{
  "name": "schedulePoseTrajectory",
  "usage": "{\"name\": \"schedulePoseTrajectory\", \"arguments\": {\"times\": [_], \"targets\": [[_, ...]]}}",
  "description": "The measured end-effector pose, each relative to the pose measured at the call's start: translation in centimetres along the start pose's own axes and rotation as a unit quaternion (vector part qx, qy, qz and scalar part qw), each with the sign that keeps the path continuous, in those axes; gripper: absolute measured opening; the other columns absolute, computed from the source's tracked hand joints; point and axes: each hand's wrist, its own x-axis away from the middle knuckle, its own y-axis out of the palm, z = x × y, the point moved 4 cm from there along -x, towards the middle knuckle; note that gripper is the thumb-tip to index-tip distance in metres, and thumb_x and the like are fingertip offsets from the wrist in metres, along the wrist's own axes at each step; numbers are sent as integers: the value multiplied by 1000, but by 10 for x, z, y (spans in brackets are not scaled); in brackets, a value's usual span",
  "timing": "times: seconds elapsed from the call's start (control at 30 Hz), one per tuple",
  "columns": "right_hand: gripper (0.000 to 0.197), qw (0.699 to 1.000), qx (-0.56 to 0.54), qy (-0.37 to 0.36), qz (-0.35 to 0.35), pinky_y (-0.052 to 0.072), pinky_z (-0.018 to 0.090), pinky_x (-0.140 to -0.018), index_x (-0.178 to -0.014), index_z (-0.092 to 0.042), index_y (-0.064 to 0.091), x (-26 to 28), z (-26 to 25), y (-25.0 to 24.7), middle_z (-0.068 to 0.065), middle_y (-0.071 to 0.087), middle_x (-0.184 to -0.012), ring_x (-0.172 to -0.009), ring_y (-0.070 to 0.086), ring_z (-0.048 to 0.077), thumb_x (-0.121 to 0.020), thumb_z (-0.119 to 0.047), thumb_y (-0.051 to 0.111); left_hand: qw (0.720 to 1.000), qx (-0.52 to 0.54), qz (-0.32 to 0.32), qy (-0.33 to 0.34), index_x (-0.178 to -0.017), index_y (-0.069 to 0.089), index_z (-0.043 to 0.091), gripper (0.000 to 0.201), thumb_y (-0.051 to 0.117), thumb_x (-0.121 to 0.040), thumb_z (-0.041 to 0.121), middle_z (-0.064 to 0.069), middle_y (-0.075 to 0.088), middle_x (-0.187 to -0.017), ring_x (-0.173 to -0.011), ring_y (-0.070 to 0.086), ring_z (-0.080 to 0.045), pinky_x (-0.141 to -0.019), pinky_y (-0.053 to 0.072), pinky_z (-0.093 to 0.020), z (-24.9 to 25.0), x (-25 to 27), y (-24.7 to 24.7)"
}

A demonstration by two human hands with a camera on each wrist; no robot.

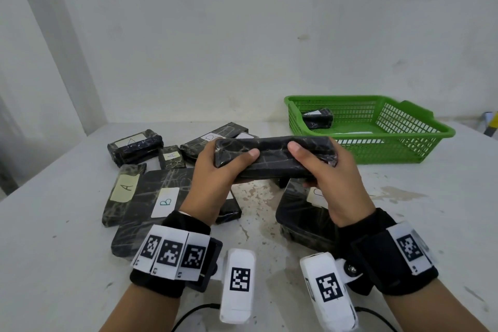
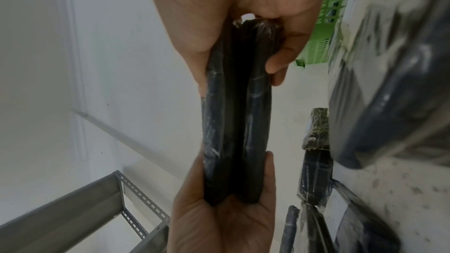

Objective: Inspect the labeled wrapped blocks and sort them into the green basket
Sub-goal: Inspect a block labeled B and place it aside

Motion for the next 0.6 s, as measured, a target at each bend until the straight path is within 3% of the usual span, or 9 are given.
{"name": "schedulePoseTrajectory", "arguments": {"times": [0.1, 0.2, 0.33, 0.43, 0.5, 0.6], "targets": [[17, 1000, 5, -8, 12, 45, 15, -47, -95, -10, 67, 0, 0, -2, -3, 72, -80, -68, 67, 6, -83, -18, 76, 1000, -9, 17, 10, -111, 65, 5, 51, 79, -67, 24, -13, 73, -106, -98, 71, -28, -87, 57, -42, -2, -1, 0], [21, 1000, 22, 2, 9, 45, 20, -43, -97, -13, 67, 1, -1, -1, -5, 71, -80, -67, 67, 5, -82, -25, 76, 1000, -9, 13, 4, -112, 64, 5, 39, 80, -78, 14, -12, 73, -106, -97, 71, -26, -87, 58, -42, -2, 0, -1], [45, 999, 16, 40, -9, 48, 24, -47, -101, -21, 65, 4, -2, 2, -8, 74, -86, -76, 70, 5, -64, -43, 79, 1000, -8, -9, -10, -108, 64, 9, 29, 74, -81, 13, -9, 75, -101, -91, 73, -21, -75, 61, -35, 1, -1, 0], [44, 999, 22, 42, -7, 48, 22, -46, -104, -16, 65, 4, 0, 3, -9, 74, -83, -73, 70, 5, -67, -29, 84, 1000, -8, -14, -11, -108, 64, 9, 26, 72, -83, 8, -9, 74, -98, -86, 72, -20, -69, 61, -32, 1, -1, -2], [37, 999, 24, 38, 1, 47, 22, -45, -103, -14, 65, 4, 1, 1, -11, 73, -78, -69, 69, 4, -72, -20, 84, 1000, -6, -17, -12, -112, 63, 7, 30, 72, -84, 7, -9, 74, -101, -88, 72, -20, -72, 61, -32, 1, -1, -1], [38, 999, 23, 28, -9, 49, 23, -45, -104, -14, 64, 4, 0, 2, -10, 72, -80, -70, 69, 5, -73, -24, 82, 1000, 1, -4, -4, -113, 65, 13, 41, 82, -76, 23, -13, 69, -116, -103, 70, -25, -91, 56, -39, -1, -3, -4]]}}
